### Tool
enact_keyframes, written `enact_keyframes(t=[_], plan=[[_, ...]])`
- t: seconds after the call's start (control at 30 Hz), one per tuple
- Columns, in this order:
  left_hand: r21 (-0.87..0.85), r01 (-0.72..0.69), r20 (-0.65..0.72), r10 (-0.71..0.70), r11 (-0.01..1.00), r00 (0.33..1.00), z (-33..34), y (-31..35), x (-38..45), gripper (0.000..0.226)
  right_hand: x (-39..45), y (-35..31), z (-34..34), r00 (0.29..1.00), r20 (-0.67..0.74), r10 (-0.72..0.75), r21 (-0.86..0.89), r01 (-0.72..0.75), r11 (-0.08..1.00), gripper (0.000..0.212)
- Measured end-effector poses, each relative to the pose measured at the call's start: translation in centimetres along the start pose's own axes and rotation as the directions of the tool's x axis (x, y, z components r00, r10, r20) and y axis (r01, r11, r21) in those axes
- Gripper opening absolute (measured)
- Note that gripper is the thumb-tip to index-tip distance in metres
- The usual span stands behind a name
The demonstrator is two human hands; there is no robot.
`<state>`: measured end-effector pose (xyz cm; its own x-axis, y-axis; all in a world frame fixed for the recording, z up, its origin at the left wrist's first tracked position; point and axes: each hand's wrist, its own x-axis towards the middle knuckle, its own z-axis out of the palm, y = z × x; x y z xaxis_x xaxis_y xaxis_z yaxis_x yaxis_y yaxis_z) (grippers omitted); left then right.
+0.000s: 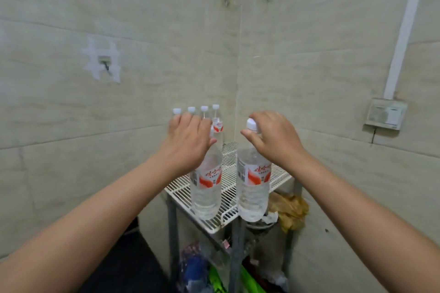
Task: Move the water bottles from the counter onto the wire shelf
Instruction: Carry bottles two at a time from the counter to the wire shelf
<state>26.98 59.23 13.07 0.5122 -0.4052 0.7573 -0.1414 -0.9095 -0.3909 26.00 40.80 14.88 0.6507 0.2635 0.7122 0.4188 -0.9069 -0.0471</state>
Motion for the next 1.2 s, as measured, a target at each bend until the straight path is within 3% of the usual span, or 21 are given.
enact_keyframes(t=[0.07,0.17,0.27,0.33,0.5,0.6,0.97,1.13,1.2], plan=[[0.001,0.006,0.058,-0.006,1.000,0.998,2.2,0.0,1.2,0.041,2.3,1.5,2.3,1.000,0.028,-0.015,0.027,0.014,1.000,0.039],[0.013,0.040,0.020,-0.040,0.999,0.999,6.4,-0.5,3.6,0.041,6.5,4.0,6.1,0.998,0.054,-0.033,0.075,0.029,0.997,0.041],[0.028,0.101,0.148,-0.104,0.994,0.983,9.3,-0.5,5.5,0.040,10.1,6.1,10.1,0.996,0.050,-0.071,0.143,0.063,0.988,0.041],[0.037,0.124,0.143,-0.128,0.992,0.981,11.9,-1.3,6.8,0.040,12.1,7.1,13.0,0.990,0.047,-0.136,0.176,0.126,0.976,0.041],[0.073,0.222,0.288,-0.234,0.972,0.929,16.6,-1.9,9.3,0.044,16.5,9.0,20.1,0.953,0.018,-0.302,0.309,0.282,0.908,0.037],[0.148,0.227,0.278,-0.261,0.963,0.925,19.8,-2.5,10.3,0.036,19.1,9.7,23.8,0.932,0.041,-0.359,0.373,0.319,0.871,0.038],[0.182,0.313,0.112,-0.336,0.932,0.935,27.4,-5.0,11.8,0.028,24.4,9.7,30.7,0.934,-0.043,-0.354,0.523,0.323,0.789,0.039],[0.151,0.413,0.284,-0.439,0.898,0.852,27.6,-5.6,12.6,0.032,25.2,9.3,32.2,0.940,-0.076,-0.333,0.544,0.318,0.776,0.034],[0.185,0.381,0.294,-0.421,0.906,0.858,28.1,-5.9,12.4,0.030,25.2,9.0,32.5,0.934,-0.086,-0.347,0.530,0.338,0.778,0.028]])
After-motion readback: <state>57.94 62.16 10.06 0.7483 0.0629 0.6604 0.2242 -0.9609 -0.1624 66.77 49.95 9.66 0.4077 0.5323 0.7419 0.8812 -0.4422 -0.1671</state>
